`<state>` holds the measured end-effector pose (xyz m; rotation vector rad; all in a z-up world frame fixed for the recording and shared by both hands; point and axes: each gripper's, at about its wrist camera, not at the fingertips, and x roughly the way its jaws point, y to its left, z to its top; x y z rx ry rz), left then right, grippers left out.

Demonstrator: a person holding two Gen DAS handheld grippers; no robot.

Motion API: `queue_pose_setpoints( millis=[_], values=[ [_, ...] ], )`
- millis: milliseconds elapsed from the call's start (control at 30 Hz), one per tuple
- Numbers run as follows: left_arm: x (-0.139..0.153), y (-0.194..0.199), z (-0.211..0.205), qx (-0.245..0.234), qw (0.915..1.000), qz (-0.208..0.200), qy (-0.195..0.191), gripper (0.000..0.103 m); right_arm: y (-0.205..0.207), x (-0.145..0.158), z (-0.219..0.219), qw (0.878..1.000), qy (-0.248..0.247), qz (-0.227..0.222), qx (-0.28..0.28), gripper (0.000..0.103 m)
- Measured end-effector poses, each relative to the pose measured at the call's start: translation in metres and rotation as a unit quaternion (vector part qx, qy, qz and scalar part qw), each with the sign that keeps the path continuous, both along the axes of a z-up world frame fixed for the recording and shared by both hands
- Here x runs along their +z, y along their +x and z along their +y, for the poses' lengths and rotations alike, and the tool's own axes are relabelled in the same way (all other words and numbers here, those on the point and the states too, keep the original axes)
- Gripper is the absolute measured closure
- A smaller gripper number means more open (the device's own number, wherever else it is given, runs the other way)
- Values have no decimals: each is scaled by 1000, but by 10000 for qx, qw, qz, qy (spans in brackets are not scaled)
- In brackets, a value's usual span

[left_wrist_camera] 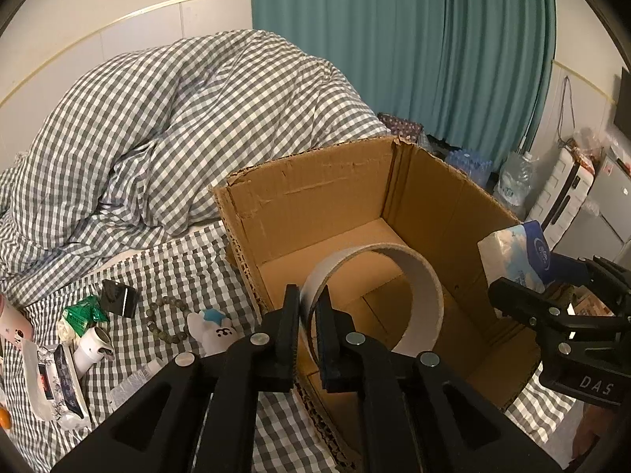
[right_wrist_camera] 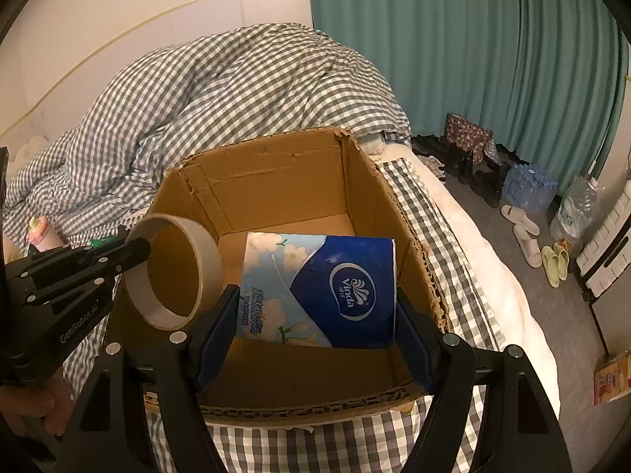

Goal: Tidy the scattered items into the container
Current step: 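Open the right tool to drop the tissue box into the cardboard box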

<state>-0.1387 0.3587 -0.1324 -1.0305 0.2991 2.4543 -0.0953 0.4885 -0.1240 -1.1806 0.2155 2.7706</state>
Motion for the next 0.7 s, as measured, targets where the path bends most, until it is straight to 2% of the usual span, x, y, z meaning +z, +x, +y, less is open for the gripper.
queue_pose_setpoints(
  millis=[33,167,400,467,600,633,700],
  values=[
    [0,1,0,-3,10000,1,6,84,0,0,1,10000,-3,-12,-15,29],
    [4,4,1,-14,10000,59,14,75,2,0,2,10000,-25,-8,-32,29],
    [13,13,2,-46,9998,194,59,66,7,8,7,9999,-28,72,-105,27],
    [17,16,2,-79,9997,241,59,49,10,12,7,9998,-45,121,-117,25],
    [30,27,2,-124,9988,458,121,27,18,24,6,9994,-11,299,-171,20],
    [33,29,1,-118,9986,507,129,17,21,30,6,9990,16,389,-207,19],
    [41,36,-2,-111,9977,633,205,12,26,38,7,9984,34,516,-236,18]
  ],
)
